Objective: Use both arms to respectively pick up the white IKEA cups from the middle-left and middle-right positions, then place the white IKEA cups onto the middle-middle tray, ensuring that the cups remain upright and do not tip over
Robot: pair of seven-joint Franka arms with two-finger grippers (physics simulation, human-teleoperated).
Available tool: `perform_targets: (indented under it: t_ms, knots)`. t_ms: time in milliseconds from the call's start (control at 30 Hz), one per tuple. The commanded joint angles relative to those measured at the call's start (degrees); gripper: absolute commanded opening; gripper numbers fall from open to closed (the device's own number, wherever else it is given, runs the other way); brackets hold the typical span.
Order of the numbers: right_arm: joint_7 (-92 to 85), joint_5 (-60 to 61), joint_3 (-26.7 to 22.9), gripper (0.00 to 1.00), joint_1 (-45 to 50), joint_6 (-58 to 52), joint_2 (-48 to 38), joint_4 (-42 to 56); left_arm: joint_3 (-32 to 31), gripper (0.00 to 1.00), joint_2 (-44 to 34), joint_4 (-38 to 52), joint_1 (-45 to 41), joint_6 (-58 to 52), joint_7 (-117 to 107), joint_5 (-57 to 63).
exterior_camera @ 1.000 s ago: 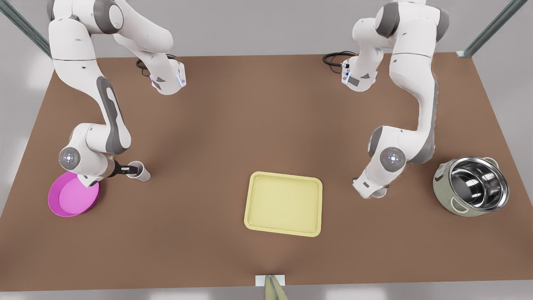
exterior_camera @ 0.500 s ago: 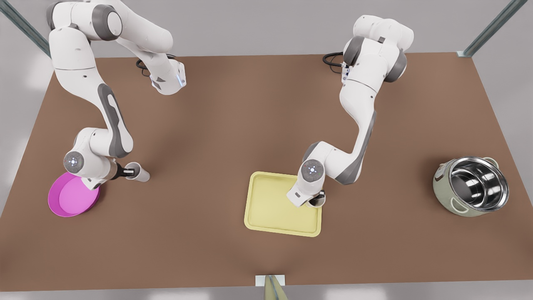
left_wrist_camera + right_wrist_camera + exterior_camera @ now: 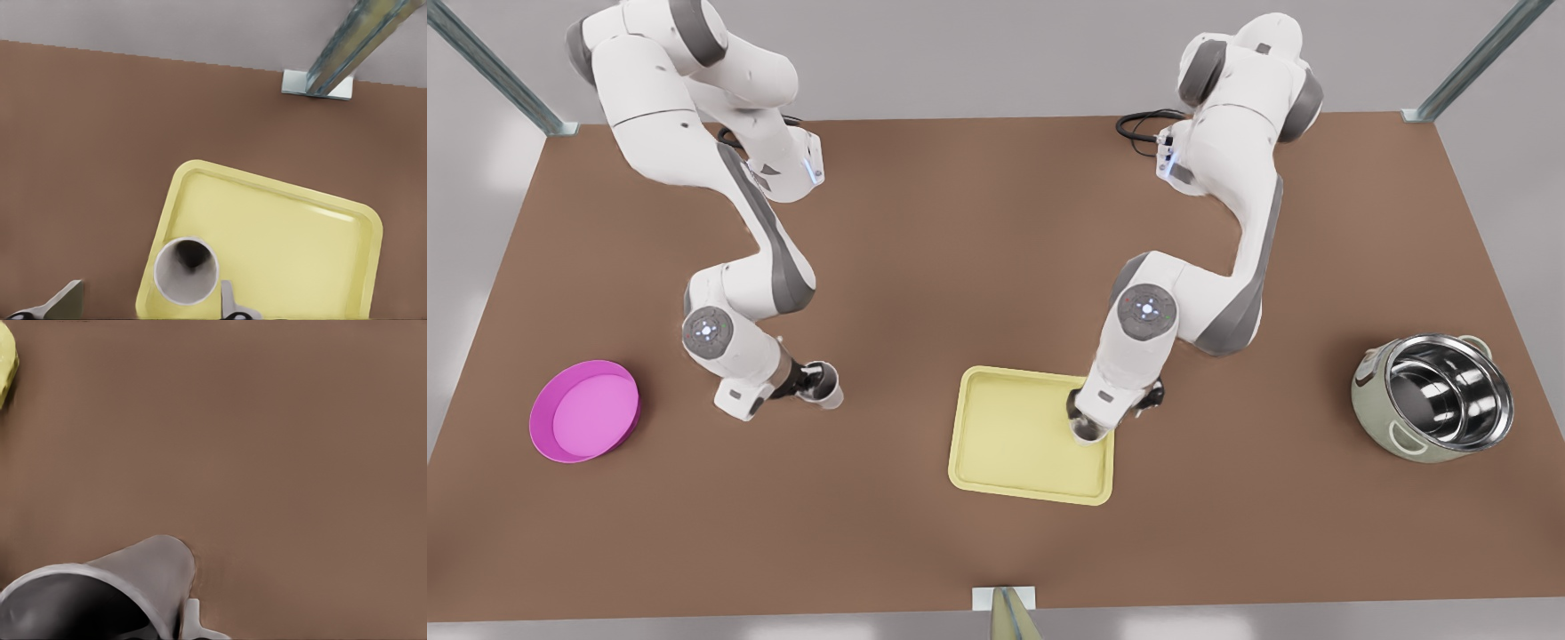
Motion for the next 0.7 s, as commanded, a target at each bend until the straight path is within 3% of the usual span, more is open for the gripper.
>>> perform_targets:
  t_ms: [0, 100, 167, 200, 400, 667]
  knots:
    - [38.75, -0.50, 0.08, 0.21, 5.03, 0.29, 1.38, 2.72, 0.05, 1.00, -4.65, 1.84, 3.45, -23.23, -0.14, -1.12]
    - [50.70, -0.94, 0.07, 0.21, 11.62, 0.29, 4.46, 8.17, 0.05, 1.00, -10.69, 1.84, 10.40, -32.28, 26.40, -0.51]
    - [53.17, -0.68, 0.08, 0.21, 15.75, 0.38, 8.06, 12.74, 0.05, 1.00, -28.90, -22.49, 13.04, -16.04, 40.04, -1.03]
    - [53.09, -1.03, 0.08, 0.21, 16.64, 0.55, 10.08, 14.76, 0.13, 1.00, -30.58, -24.71, 13.12, -14.53, 38.02, -1.47]
    - [52.65, -0.77, 0.08, 0.21, 19.98, 5.47, 19.84, 23.82, -0.13, 1.00, -29.88, -22.77, 13.04, -22.00, 37.23, -2.26]
    - [52.65, -0.42, 0.51, 0.21, 19.98, 10.75, 26.61, 29.71, 0.13, 1.00, -27.42, -22.77, 14.53, -18.13, 37.14, -7.71]
